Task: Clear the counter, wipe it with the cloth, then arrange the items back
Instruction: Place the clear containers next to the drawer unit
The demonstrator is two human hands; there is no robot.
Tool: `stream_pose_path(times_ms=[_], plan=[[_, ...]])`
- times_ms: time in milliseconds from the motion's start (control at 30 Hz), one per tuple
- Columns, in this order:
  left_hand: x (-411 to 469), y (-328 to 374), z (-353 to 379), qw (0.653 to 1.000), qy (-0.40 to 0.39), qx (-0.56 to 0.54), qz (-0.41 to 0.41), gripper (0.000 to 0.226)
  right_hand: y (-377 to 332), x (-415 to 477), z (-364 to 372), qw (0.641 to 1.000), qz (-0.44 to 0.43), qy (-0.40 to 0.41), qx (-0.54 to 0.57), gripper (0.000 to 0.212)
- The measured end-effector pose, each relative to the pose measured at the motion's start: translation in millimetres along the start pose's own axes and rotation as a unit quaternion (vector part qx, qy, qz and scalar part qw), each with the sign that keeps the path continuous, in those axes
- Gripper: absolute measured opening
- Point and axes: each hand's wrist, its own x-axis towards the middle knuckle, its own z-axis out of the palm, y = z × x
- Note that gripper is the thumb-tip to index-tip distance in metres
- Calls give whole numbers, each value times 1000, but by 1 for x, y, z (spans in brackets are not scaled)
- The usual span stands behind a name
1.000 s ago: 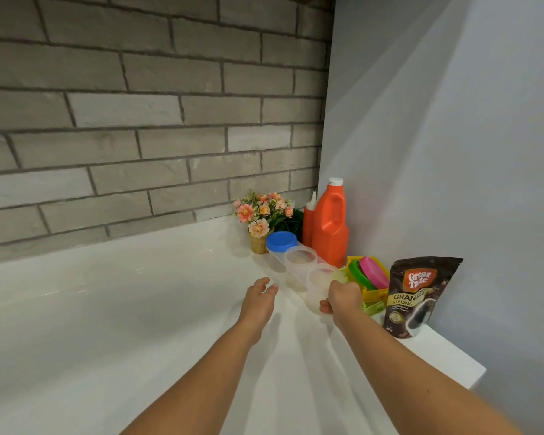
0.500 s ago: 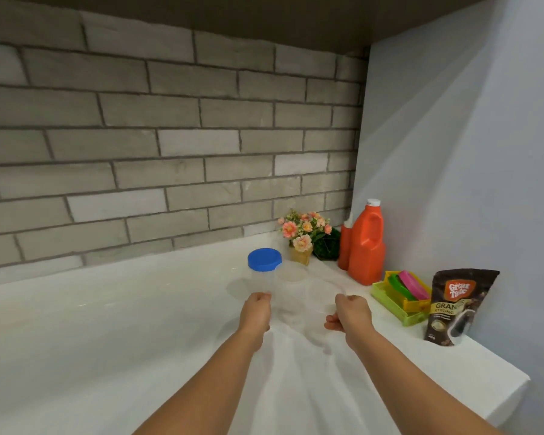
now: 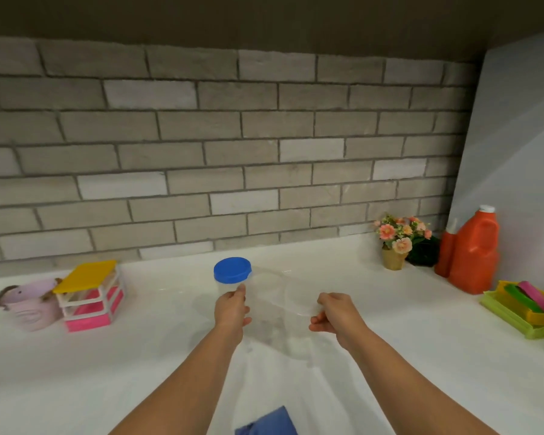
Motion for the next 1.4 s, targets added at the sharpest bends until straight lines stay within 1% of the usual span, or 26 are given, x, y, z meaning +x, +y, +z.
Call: stream_pose_path(times_ms=[100,200,433,633,767,833,933,967,1000,1033,1133,1267,1300,1400], plan=[[10,3,-31,999,33,-15,-7,18,-1,1,29,999,-7,-38,-2,20],[17,7,-56,998,50,-41,-20,16,-3,10,53,998,-14,-62,-7,16],[32,12,-99,992,48,-80,-83,17,-6,39,106,995,-7,-98,-23,15],[60,7,-127,986,63,-132,-82,19,-1,57,157,996,8,-83,-42,12],[86,12,-144,983,61,-141,-96,22,3,66,186,997,13,-64,-49,8],[102,13,-149,983,59,-142,-102,23,4,73,198,997,15,-51,-62,16],[120,12,-156,982,65,-139,-110,20,7,85,215,997,19,-48,-53,48],[126,11,-158,981,67,-141,-113,17,8,89,221,998,19,-48,-48,57],[132,10,-160,980,63,-146,-115,13,9,91,226,998,17,-48,-48,61],[137,9,-161,980,57,-153,-116,11,9,94,231,997,15,-49,-50,63],[153,6,-164,977,50,-171,-120,13,10,104,244,997,10,-48,-66,62],[173,5,-167,972,52,-186,-131,11,9,114,259,996,6,-52,-69,49],[178,5,-168,972,55,-185,-134,9,9,117,262,996,5,-50,-72,49],[189,6,-170,972,65,-175,-141,16,11,125,272,996,7,-41,-83,56]])
